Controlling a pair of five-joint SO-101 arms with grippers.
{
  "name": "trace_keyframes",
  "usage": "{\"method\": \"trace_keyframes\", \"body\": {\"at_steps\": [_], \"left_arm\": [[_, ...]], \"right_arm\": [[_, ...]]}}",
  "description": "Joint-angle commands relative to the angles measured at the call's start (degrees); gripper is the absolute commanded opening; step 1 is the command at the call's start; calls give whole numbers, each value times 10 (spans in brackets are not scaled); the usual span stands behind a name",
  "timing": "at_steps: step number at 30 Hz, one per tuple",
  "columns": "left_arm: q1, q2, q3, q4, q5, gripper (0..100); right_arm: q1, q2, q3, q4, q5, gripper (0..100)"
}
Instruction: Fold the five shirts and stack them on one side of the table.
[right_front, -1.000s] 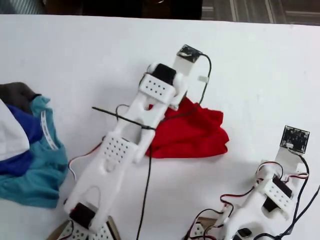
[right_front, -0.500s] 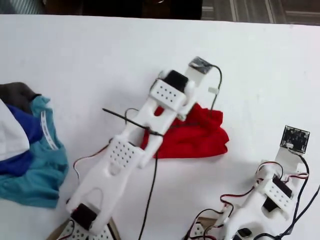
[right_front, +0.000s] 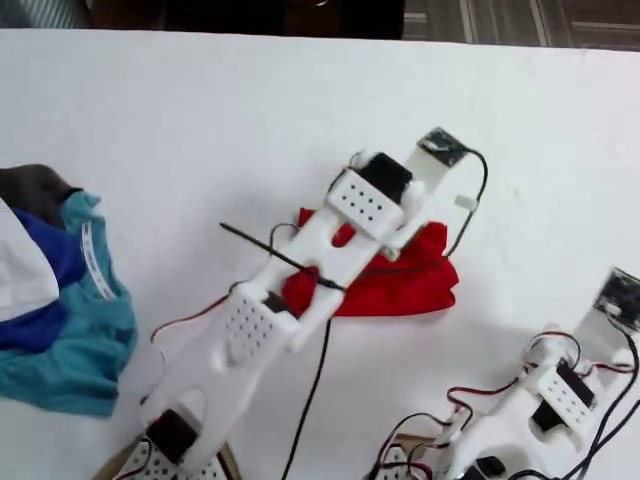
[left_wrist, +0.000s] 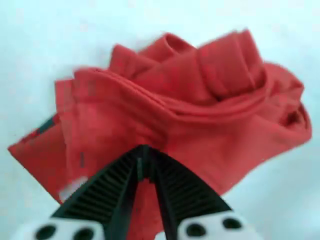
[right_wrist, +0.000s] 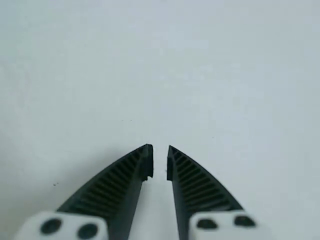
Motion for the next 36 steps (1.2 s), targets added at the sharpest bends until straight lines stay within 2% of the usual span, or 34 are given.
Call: {"method": "trace_keyframes", "body": {"at_steps": [1,4,8,13,21,27,36], "left_arm": [[11,-90,83,11,-1,25],[11,-149,128,9,-2,25],[-39,-189,145,-17,-26,25],[-124,-150,200,-96,-25,25],[-163,-98,204,-131,-26,25],[-143,-98,208,-112,-25,25],[-28,-96,211,-69,-25,25]], "right_arm": [[10,-14,-18,-20,-16,59],[5,-14,-16,-20,-14,59],[-6,-14,-15,-17,-4,60],[-15,-14,-14,-16,6,60],[-22,-14,-14,-16,7,60],[-22,-14,-14,-16,7,60],[-17,-14,-14,-16,6,59]]}}
